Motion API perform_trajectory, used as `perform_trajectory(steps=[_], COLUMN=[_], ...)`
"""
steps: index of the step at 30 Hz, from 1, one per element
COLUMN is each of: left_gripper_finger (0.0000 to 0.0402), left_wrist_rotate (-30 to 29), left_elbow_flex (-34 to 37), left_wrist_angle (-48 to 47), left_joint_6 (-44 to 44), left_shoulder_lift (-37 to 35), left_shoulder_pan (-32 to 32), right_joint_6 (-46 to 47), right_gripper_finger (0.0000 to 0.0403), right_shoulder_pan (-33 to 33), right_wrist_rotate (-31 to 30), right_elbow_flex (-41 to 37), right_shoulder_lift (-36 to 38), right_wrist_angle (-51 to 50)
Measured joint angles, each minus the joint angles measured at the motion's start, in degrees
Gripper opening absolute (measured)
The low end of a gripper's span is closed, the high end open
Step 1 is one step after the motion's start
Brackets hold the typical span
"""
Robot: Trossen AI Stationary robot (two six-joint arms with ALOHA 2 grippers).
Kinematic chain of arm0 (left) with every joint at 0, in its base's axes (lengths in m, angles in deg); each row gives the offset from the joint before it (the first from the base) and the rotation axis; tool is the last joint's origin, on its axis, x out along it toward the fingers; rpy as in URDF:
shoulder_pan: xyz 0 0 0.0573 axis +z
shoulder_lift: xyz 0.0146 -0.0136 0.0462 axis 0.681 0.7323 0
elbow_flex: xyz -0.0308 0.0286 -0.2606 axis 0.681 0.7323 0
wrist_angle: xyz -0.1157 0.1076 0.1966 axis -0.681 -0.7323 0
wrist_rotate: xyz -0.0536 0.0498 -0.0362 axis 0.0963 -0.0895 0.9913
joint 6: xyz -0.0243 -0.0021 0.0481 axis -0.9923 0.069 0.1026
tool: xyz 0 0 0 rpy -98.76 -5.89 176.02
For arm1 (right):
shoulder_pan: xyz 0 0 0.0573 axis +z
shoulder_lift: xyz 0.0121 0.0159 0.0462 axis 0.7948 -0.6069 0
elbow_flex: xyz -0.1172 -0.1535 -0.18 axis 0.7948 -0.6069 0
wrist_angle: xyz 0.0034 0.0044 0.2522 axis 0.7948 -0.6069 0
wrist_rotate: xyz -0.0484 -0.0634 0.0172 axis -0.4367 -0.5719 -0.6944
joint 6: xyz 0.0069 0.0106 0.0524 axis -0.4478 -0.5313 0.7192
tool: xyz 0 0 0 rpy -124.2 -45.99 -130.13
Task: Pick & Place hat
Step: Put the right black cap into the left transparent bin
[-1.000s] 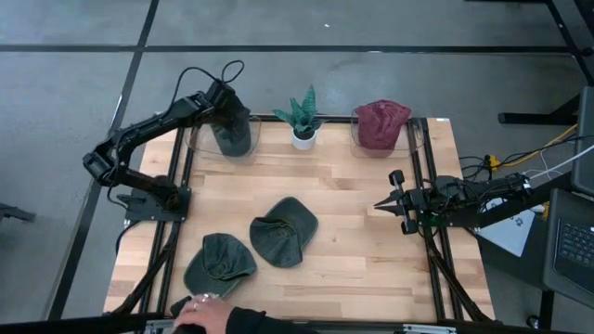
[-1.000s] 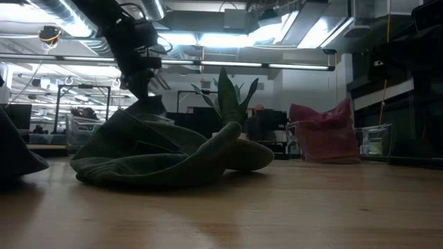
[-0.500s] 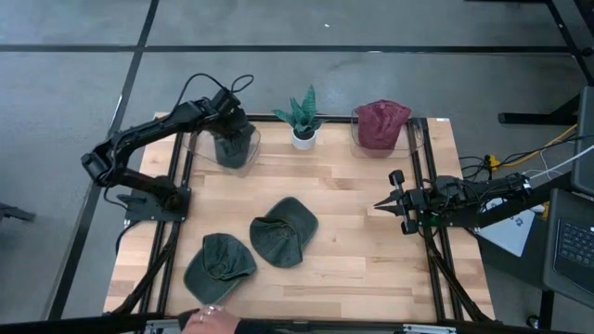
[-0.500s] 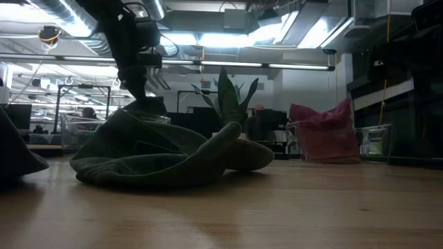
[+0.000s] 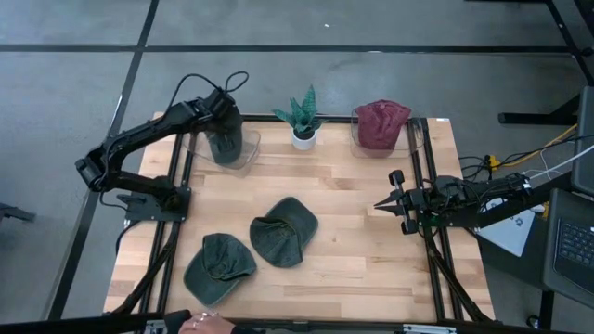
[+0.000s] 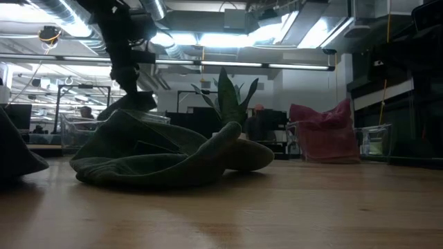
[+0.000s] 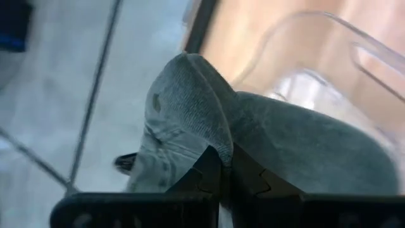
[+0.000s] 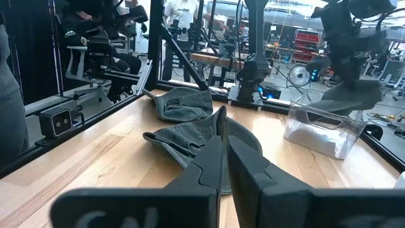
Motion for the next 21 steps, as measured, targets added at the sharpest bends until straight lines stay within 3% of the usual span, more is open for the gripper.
perform_trajectory(steps=[6, 12, 21], left_gripper_finger=[0.0004, 0.0005, 0.0022], left_wrist_rotate=[1.23, 6.60, 23.69], left_elbow_flex=[0.00, 0.00, 0.63], left_wrist_angle=[-3.78, -4.12, -3.70], left_joint_6=[0.17, 3.06, 3.02], left_shoulder_lift=[0.02, 0.09, 0.17], left_shoulder_pan=[-1.70, -2.90, -4.46], right_joint_6=[-0.01, -0.01, 0.00], right_gripper_finger=[0.0026, 0.0026, 0.0026], right_shoulder_pan=[0.00, -0.01, -0.02], right_wrist_rotate=[0.00, 0.00, 0.02], right_elbow_flex=[0.00, 0.00, 0.00], right_shoulder_lift=[0.00, 0.00, 0.00], right_wrist_angle=[0.01, 0.01, 0.01])
